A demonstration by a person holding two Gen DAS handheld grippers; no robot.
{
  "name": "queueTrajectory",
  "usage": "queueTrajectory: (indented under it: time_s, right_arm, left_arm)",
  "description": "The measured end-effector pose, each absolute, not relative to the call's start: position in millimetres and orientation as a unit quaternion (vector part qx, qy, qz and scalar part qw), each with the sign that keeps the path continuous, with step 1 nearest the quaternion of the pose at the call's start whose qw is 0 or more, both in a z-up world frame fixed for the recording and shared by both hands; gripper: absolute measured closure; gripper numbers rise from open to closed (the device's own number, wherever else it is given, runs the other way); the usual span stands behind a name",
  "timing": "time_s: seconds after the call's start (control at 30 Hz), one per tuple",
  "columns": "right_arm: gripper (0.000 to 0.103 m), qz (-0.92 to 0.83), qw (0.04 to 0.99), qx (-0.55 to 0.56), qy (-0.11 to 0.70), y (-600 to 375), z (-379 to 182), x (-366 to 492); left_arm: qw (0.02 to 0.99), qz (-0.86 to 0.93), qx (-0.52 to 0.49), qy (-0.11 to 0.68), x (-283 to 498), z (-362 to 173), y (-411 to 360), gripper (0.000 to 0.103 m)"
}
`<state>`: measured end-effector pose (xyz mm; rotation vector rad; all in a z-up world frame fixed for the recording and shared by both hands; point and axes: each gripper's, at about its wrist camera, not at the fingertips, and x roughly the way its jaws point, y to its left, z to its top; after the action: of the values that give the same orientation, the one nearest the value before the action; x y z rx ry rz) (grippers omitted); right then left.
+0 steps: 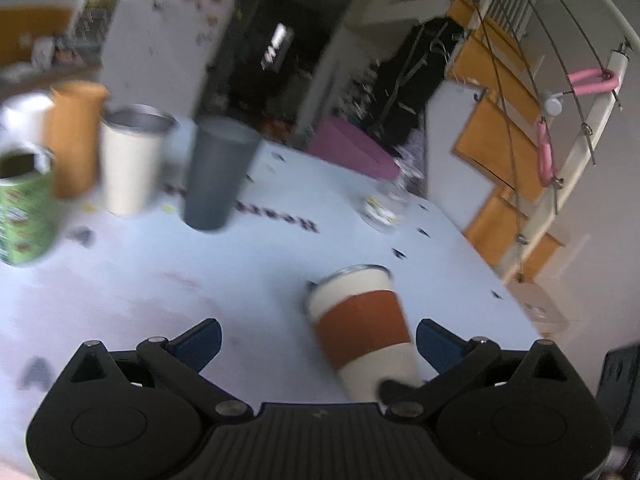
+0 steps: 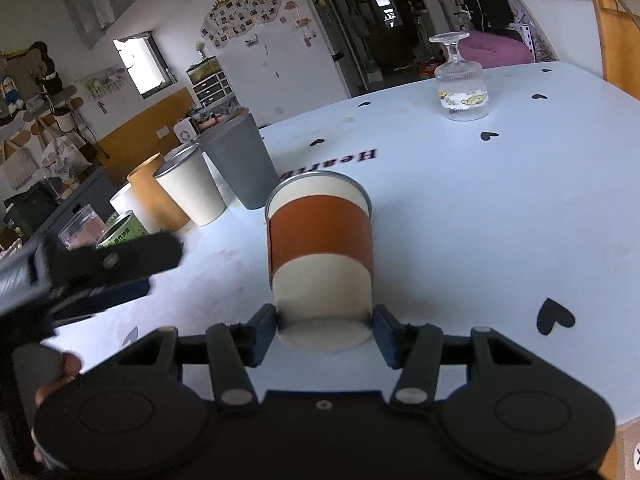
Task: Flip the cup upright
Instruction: 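Lift the cup with the right gripper and turn it upright, then grasp the upright cup with the left gripper while the right gripper releases it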
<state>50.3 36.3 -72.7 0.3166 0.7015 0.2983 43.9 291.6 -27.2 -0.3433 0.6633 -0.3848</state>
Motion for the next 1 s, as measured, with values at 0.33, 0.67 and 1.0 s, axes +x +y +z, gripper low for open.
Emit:
queueTrajectory:
  time_s: [0.33, 0.67, 1.0]
  right_arm:
    - [0.049, 0.165, 0.918, 0.144, 0.33, 31.1, -76.6, 45.4]
    - [0.05, 0.175, 0.921, 0.129, 0.324, 30.0, -78.3, 39.3]
    - [0.051, 0.183, 0.924, 0.101, 0.322, 36.4, -76.3, 40.0]
  left_arm:
    - [0.829, -0.187, -0.319, 0.419, 118.7, -60.2, 275.3, 0.007]
    - [0.819, -0.178, -0.32, 0.441, 135.2, -76.0, 262.3, 0.013]
    - [0.823, -0.185, -0.328, 0.425, 127.6, -76.9, 271.4, 0.023]
